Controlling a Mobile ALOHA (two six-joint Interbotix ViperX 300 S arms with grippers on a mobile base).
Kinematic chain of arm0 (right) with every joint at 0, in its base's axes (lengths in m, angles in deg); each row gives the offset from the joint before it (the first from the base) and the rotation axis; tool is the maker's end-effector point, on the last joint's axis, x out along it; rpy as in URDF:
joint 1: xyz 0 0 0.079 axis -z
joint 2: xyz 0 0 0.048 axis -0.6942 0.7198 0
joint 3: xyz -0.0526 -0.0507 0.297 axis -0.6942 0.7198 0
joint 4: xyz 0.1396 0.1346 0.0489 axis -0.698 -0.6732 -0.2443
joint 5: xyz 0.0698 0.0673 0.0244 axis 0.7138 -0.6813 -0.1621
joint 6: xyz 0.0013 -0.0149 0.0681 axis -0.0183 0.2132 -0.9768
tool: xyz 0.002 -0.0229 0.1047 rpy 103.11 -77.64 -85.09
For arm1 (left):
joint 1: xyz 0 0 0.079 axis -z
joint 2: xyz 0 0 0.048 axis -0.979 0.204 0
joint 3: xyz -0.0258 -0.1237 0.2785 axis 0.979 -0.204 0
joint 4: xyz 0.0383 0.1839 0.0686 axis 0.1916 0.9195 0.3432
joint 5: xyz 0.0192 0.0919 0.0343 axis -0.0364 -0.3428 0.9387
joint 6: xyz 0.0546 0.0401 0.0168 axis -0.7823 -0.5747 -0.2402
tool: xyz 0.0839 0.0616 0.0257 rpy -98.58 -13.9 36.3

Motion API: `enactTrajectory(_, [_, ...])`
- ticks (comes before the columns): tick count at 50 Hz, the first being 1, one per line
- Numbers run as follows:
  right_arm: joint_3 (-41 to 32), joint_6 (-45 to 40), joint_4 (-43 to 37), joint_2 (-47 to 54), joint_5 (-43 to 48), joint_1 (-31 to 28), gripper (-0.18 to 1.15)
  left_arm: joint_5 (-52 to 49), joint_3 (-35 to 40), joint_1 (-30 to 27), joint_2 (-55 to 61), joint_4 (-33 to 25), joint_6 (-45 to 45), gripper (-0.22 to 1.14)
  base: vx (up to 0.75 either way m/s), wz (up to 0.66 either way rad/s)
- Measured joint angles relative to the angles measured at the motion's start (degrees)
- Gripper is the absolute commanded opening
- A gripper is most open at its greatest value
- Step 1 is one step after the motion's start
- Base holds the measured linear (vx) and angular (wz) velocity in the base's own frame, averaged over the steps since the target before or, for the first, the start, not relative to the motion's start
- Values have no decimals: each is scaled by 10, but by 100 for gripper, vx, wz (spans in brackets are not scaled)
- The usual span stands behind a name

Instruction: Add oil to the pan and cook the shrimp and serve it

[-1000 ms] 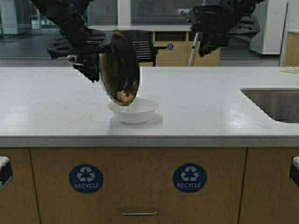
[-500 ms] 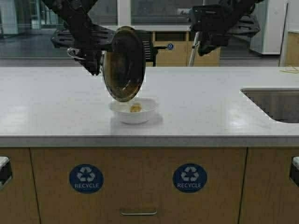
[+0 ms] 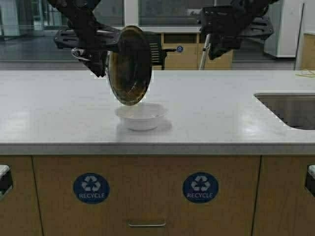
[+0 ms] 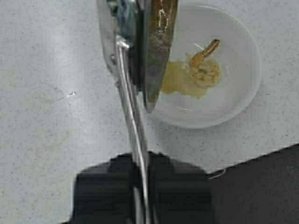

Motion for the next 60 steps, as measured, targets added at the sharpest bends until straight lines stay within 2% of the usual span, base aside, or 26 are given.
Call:
enactTrajectory(8, [0,-2,-1,1,0,0,5,23,-4,-4,0,-55,9,4,0,0])
enactTrajectory(22, [0,-4,-1,1,0,0,5,165,-72,-48,0,-210,19,4,0,0])
enactTrajectory(28, [0,-4,-1,1,0,0,5,207,-94,-53,3,-248,36,3,0,0])
enactTrajectory(45, [0,-4,0,1,0,0,5,406,-135,-52,50,-246,214,3,0,0])
enactTrajectory(60, [0,-4,-1,2,0,0,5,658,-142,-70,126,-244,400,4,0,0])
